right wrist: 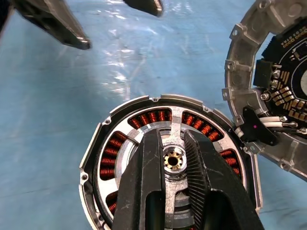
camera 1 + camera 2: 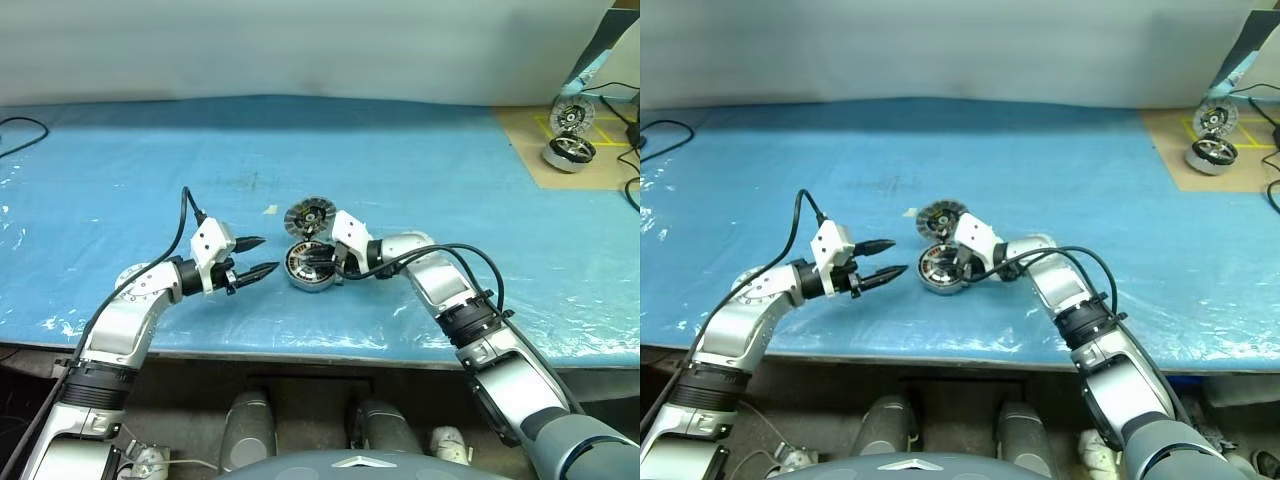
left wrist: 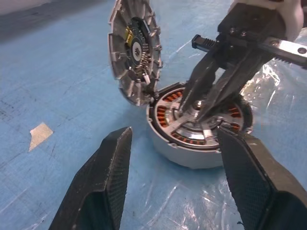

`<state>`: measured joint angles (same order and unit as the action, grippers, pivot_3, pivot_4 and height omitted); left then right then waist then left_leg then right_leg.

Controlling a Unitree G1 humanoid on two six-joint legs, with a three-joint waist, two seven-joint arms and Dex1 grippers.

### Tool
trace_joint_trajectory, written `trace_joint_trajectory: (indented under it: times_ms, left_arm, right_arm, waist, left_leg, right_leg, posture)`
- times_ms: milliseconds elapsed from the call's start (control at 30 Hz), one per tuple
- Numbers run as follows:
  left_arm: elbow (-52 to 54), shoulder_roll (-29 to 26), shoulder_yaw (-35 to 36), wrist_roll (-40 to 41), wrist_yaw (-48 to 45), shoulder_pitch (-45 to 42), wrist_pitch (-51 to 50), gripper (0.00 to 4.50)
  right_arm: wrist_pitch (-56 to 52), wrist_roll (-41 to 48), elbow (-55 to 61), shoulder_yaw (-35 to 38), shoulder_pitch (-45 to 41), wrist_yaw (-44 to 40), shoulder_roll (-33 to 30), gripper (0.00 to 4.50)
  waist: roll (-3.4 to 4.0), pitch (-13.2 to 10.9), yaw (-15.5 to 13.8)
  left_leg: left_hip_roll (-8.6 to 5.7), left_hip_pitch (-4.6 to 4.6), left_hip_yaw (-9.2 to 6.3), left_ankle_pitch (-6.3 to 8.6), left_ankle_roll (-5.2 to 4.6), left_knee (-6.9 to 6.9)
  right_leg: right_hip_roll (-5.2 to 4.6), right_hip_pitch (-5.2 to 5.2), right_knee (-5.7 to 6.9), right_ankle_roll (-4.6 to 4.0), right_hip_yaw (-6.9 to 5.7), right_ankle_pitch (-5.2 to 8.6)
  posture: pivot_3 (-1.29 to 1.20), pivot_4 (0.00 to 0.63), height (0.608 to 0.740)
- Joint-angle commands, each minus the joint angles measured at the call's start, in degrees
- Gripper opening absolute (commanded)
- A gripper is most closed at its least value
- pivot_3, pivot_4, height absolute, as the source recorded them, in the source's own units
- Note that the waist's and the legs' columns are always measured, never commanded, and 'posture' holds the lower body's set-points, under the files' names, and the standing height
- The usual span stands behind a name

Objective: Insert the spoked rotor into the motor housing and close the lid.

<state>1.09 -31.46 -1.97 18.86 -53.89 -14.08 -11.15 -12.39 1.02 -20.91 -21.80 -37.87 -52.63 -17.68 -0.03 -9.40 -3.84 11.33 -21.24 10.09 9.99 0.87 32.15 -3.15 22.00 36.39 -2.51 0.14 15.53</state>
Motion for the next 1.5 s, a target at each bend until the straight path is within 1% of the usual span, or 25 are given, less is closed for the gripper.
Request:
trace_joint_trajectory:
  times_ms: [33, 233, 433, 500, 600, 733, 833, 900, 967, 1033, 1167, 1267, 1300, 1367, 1500]
  left_arm:
    - [2.70, 0.16, -0.01, 0.04, 0.46, -0.82, -0.13, 2.93]
    - [3.19, 0.59, -0.16, 0.09, 1.15, -1.35, -0.75, 2.93]
    - [2.02, 1.83, 1.22, 1.14, 2.89, -3.09, -1.06, 2.93]
    - [1.69, 1.81, 1.12, 1.06, 2.83, -3.30, -0.95, 2.93]
    - [1.38, 1.86, 1.06, 0.99, 2.72, -3.48, -0.89, 2.93]
    - [1.13, 2.03, 1.22, 1.13, 2.76, -3.70, -0.87, 2.93]
    - [0.88, 4.73, 5.41, 6.71, 5.60, -5.53, -4.91, 2.93]
    - [0.26, 5.33, 6.93, 7.57, 6.60, -6.44, -5.62, 2.93]
    - [-2.04, 5.48, 7.75, 6.67, 7.54, -7.94, -4.68, 2.93]
    - [-5.64, 5.92, 8.43, 5.79, 8.55, -10.24, -3.31, 2.93]
    - [-16.37, 7.70, 8.25, 2.53, 10.97, -16.80, 0.94, 2.93]
    - [-28.97, 10.00, 8.93, 1.12, 11.43, -24.52, 5.81, 2.93]
    - [-35.06, 11.13, 9.41, 0.91, 11.36, -28.57, 7.82, 2.54]
    - [-44.99, 12.84, 9.61, -0.36, 11.53, -34.81, 11.87, 2.04]
    - [-59.79, 16.43, 8.74, -3.78, 12.18, -43.95, 17.59, 0.62]
  right_arm:
    - [0.24, -4.34, -7.04, -0.62, 0.00, 4.80, 0.82, 0.28]
    - [2.10, -5.06, -9.56, 0.25, -1.60, 7.52, 2.00, 0.28]
    - [-2.35, 1.05, -3.65, 3.55, -1.06, 2.98, 2.11, 0.28]
    - [-4.40, 3.60, -1.12, 4.88, -0.62, 0.91, 2.07, 1.01]
    - [-8.29, 6.02, 0.74, 6.53, -0.96, -0.27, 2.43, 1.97]
    - [-11.55, 9.50, 3.96, 8.91, -1.30, -1.52, 2.36, 1.97]
    - [-13.90, 12.16, 8.10, 10.20, -0.84, -3.62, 1.13, 1.97]
    - [-14.72, 12.88, 8.82, 11.50, -0.86, -2.56, 1.14, 1.97]
    - [-16.29, 14.20, 11.22, 13.05, -0.30, -2.93, -0.20, 1.97]
    - [-18.28, 15.76, 13.93, 14.63, 0.24, -2.96, -1.64, 1.97]
    - [-20.39, 16.70, 17.32, 15.66, 1.55, -1.92, -3.49, 1.97]
    - [-21.92, 16.89, 18.97, 16.76, 3.03, 0.00, -4.31, 1.97]
    - [-22.48, 16.95, 19.77, 17.22, 3.87, 0.79, -4.70, 2.02]
    - [-23.14, 16.97, 21.20, 17.60, 5.26, 2.04, -5.33, 2.02]
    - [-24.51, 17.09, 24.22, 17.35, 7.73, 4.17, -5.66, 2.02]
  waist:
    - [0.00, 0.00, -0.01]
    - [0.00, 0.00, 0.00]
    - [0.00, 0.00, -0.01]
    - [0.00, 0.00, -0.04]
    - [0.00, -0.01, -0.04]
    - [0.00, -0.02, -0.07]
    - [0.00, -0.04, -0.09]
    - [-0.03, -0.06, -0.09]
    - [-0.03, -0.06, -0.09]
    - [-0.04, -0.06, -0.14]
    - [-0.10, -0.10, -0.28]
    - [-0.16, -0.13, -0.33]
    - [-0.17, -0.14, -0.59]
    - [-0.23, -0.18, -0.89]
    - [-0.26, -0.20, -1.39]
  left_leg:
    - [0.00, -0.01, 0.01, 0.00, 0.00, 0.00]
    - [0.01, -0.18, 0.03, -0.01, 0.02, -0.07]
    - [0.00, -0.40, 0.03, -0.11, 0.19, -0.21]
    - [0.00, -0.59, 0.03, -0.13, 0.23, -0.24]
    - [0.00, -0.88, 0.01, -0.14, 0.23, -0.28]
    - [0.02, -0.95, -0.01, -0.13, 0.24, -0.41]
    - [0.01, -1.11, -0.01, -0.14, 0.25, -0.41]
    - [0.02, -1.19, -0.02, -0.14, 0.25, -0.38]
    - [0.02, -1.18, -0.03, -0.14, 0.25, -0.37]
    - [-0.01, -1.19, -0.05, -0.14, 0.24, -0.37]
    - [-0.06, -1.20, -0.08, -0.15, 0.24, -0.31]
    - [-0.09, -1.22, -0.14, -0.15, 0.24, -0.21]
    - [-0.10, -1.27, -0.16, -0.15, 0.24, -0.15]
    - [-0.35, -1.46, -0.19, -0.15, 0.24, 0.03]
    - [-0.50, -1.58, -0.33, -0.15, 0.24, 0.14]
  right_leg:
    - [0.00, 0.00, -0.01, 0.00, 0.01, 0.00]
    - [0.01, 0.08, -0.23, -0.01, 0.00, -0.01]
    - [0.03, 0.11, -0.59, -0.01, -0.06, -0.05]
    - [0.04, 0.24, -0.66, 0.01, -0.10, -0.07]
    - [0.06, 0.45, -0.68, 0.23, -0.20, -0.21]
    - [0.07, 0.52, -0.67, 0.24, -0.34, -0.22]
    - [0.07, 0.65, -0.66, 0.25, -0.36, -0.23]
    - [0.07, 0.70, -0.65, 0.25, -0.41, -0.24]
    - [0.07, 0.69, -0.64, 0.25, -0.43, -0.25]
    - [0.07, 0.68, -0.65, 0.26, -0.42, -0.25]
    - [0.06, 0.63, -0.65, 0.34, -0.44, -0.30]
    - [0.05, 0.56, -0.65, 0.40, -0.48, -0.33]
    - [0.05, 0.56, -0.64, 0.41, -0.51, -0.34]
    - [0.04, 0.56, -0.63, 0.45, -0.65, -0.37]
    - [-0.03, 0.56, -0.64, 0.56, -0.66, -0.46]
  posture:
    - [0.00, 0.150, 0.740]
    - [0.00, 0.150, 0.740]
    - [0.00, 0.150, 0.740]
    - [0.00, 0.150, 0.740]
    - [0.00, 0.150, 0.740]
    - [0.00, 0.150, 0.740]
    - [0.00, 0.150, 0.740]
    - [0.00, 0.150, 0.740]
    - [0.00, 0.150, 0.740]
    - [0.00, 0.150, 0.740]
    - [0.00, 0.150, 0.740]
    - [0.00, 0.150, 0.740]
    - [0.00, 0.150, 0.740]
    - [0.00, 0.150, 0.740]
    - [0.00, 0.150, 0.740]
